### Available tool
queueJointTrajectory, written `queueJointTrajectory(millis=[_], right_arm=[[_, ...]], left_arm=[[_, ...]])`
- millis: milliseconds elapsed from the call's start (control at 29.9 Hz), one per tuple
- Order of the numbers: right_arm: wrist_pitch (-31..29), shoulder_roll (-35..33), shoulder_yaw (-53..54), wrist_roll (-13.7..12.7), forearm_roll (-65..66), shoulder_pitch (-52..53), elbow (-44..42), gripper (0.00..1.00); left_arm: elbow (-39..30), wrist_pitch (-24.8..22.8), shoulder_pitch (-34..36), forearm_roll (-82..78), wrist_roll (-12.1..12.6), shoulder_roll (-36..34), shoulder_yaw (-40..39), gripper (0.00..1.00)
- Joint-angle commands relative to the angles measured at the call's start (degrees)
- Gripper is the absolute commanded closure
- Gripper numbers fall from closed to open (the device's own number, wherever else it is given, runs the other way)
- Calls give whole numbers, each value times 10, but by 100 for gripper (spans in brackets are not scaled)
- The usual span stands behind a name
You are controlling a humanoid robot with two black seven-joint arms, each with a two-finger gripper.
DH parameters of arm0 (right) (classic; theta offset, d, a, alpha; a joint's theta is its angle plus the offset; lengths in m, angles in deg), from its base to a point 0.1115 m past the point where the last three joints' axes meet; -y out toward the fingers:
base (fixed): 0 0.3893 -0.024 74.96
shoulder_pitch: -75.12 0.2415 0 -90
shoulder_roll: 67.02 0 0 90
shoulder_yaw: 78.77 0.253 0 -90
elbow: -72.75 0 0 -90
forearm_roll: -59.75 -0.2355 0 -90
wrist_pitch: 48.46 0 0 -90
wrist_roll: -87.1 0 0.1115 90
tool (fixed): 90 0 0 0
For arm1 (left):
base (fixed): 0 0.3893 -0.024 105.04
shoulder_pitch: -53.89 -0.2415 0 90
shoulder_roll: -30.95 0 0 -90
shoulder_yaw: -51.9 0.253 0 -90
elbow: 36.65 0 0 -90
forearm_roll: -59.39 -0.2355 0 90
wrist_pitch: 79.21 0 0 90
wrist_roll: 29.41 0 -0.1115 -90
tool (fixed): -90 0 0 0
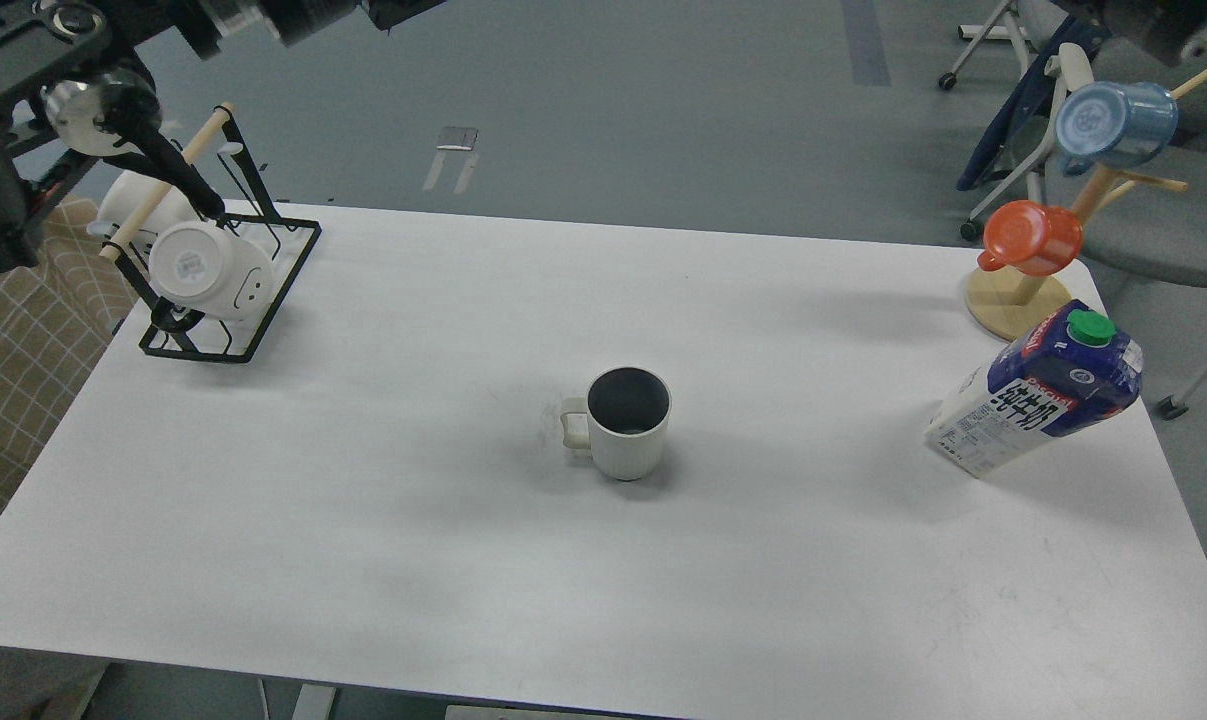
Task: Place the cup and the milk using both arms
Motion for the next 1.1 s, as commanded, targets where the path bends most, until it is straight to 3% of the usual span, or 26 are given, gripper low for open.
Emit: queueJointTrajectory(millis=[0, 201, 602, 904, 1071], right_arm=[[47, -107, -1, 0, 92, -41, 98, 0], [184, -234, -3, 0, 222, -130, 172, 0], [408, -290, -10, 0, 343, -310, 186, 0], [430, -289, -47, 0, 404, -365, 204, 0], [430, -284, -83, 0, 437, -369, 203, 0]], left_arm=[[-1, 0, -31, 8, 1, 6, -18, 4], [-1, 0, -39, 3, 2, 11, -22, 4], [-4, 0, -46, 0, 2, 17, -22, 4], [-4, 0, -50, -1, 2, 26, -21, 4], [-4, 0, -51, -1, 16, 29, -21, 4]])
